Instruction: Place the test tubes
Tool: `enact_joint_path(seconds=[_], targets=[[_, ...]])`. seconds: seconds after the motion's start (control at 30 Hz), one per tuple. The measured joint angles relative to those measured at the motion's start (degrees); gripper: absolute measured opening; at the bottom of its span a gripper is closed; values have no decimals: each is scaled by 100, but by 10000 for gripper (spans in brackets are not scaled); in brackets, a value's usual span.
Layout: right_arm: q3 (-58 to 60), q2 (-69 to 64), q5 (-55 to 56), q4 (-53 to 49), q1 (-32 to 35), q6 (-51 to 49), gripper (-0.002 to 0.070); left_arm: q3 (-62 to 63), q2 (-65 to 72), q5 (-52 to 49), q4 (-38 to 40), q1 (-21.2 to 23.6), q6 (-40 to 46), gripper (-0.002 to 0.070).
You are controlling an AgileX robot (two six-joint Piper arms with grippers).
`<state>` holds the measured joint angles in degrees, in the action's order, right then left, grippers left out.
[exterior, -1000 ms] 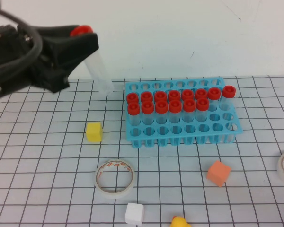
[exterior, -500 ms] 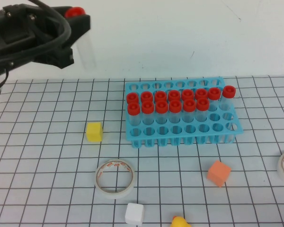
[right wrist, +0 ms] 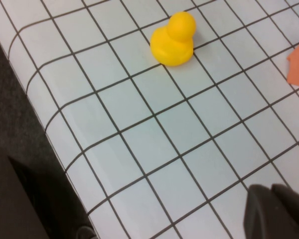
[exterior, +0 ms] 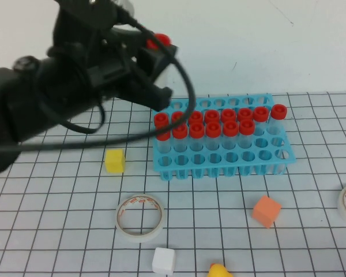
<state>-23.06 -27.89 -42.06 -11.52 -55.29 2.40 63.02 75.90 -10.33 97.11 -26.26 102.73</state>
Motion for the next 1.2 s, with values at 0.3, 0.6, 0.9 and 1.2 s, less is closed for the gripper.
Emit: enact_joint_path(seconds=[0.3,0.6,0.9,1.2], targets=[[0,0,-12,0,0,0,-1,400,334,1123,-4798,-1564,-6324,263],[0,0,-12,0,0,0,-1,399,1020,2717,-7003,-2171,-8822,263],[0,0,-19,0,0,0,-1,399,2146,4549,-10014,-2000,-11794,263],[0,0,-33,0,0,0,-1,574,3136,5242,-10602,-1678,-11931,263]])
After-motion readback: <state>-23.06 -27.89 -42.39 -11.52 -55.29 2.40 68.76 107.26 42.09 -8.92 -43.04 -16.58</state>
